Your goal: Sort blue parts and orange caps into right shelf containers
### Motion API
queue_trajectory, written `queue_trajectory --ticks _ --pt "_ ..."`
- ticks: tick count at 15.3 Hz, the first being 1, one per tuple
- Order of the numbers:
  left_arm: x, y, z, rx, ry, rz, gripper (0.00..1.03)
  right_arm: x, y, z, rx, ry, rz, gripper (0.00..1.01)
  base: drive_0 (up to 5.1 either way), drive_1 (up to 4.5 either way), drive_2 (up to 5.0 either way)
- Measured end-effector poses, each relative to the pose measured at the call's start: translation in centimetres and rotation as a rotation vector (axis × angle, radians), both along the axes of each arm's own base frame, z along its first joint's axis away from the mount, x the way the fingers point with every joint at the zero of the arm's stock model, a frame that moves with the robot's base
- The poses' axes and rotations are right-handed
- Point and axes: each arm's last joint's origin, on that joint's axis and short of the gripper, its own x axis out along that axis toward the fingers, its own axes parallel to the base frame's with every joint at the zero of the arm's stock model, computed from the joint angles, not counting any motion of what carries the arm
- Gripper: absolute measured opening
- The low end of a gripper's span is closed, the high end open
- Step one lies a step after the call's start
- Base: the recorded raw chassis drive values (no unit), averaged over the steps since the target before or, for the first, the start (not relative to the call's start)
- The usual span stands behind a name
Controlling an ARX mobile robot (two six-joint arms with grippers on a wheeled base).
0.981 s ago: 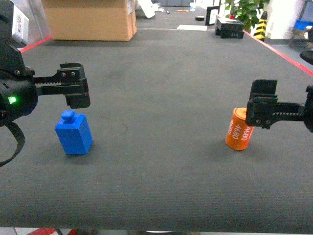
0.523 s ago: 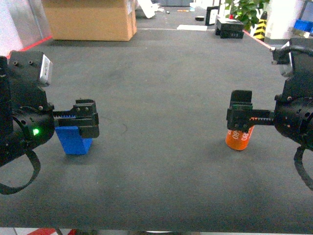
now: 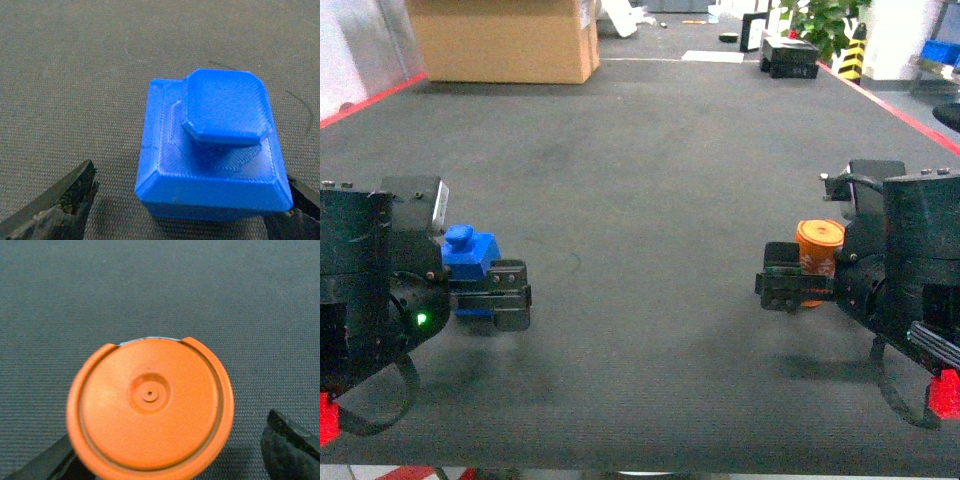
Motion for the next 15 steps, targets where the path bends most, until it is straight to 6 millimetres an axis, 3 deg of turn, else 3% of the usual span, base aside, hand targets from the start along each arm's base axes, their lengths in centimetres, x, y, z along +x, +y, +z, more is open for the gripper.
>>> queue_trajectory --ticks 1,3,4,5,8,11,13,15 --pt "0.1 0.0 0.0 0.002 0.012 0.0 0.88 0.0 0.0 -0.1 -0.006 0.012 0.002 0.8 0.0 0.0 0.0" --pt "0.2 0.0 -0.1 -0.001 0.016 -0.001 0.61 0.0 0.0 -0.1 -0.004 0.01 0.011 0.53 0.0 0.0 0.0" --pt "0.2 0.0 0.0 -0.002 0.004 0.004 0.49 0.0 0.0 -0.1 -0.009 0.01 0.014 0.45 0.0 0.0 0.0" --pt "0.3 -0.1 0.1 -0.008 -0.009 0.005 0.44 0.0 0.0 0.0 -0.009 0.01 0.016 0.44 0.0 0.0 0.0" --pt "0.0 0.1 0.4 -0.023 -0.048 0.028 0.43 -0.6 -0.1 0.4 -0.007 -0.011 0.016 0.44 0.0 0.0 0.0" --pt "-1.1 0.3 1.8 -0.032 -0.106 0.042 0.43 -1.6 -0.7 3.2 0.002 -0.116 -0.012 0.44 0.0 0.0 0.0" --pt "-2.5 0.8 4.6 -0.041 -0.229 0.072 0.43 -3.3 -1.5 5.8 -0.009 -0.217 -0.043 0.44 0.0 0.0 0.0" --pt "-5.6 1.3 8.5 -0.021 -0.407 0.138 0.42 -7.3 -2.7 8.9 -0.046 -0.335 -0.106 0.44 0.0 0.0 0.0"
